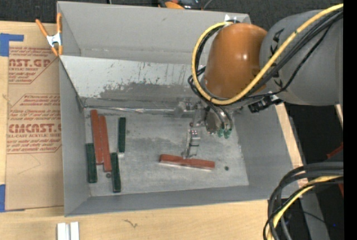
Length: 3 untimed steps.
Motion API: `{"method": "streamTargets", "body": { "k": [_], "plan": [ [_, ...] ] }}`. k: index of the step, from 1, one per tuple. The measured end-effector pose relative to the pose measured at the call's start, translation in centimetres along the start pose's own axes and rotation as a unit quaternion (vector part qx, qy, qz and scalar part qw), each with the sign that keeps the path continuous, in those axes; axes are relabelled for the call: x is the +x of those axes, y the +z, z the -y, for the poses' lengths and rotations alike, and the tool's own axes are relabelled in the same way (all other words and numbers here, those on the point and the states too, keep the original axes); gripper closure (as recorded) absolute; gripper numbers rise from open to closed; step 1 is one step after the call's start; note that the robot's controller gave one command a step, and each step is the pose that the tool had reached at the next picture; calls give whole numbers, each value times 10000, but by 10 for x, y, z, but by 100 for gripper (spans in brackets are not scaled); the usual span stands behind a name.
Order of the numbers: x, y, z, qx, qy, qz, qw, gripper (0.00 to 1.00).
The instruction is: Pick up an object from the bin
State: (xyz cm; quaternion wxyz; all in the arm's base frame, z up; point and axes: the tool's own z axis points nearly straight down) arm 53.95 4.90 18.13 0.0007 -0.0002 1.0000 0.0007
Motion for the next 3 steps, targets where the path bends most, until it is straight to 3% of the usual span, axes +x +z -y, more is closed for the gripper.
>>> {"method": "streamTargets", "body": {
  "k": [1,2,3],
  "plan": [
    [26,116,11,8,-118,-44,9999,0],
    [23,111,11,3,-120,-7,9999,100],
    [16,-41,0,0,-125,38,9999,100]
  ]
}}
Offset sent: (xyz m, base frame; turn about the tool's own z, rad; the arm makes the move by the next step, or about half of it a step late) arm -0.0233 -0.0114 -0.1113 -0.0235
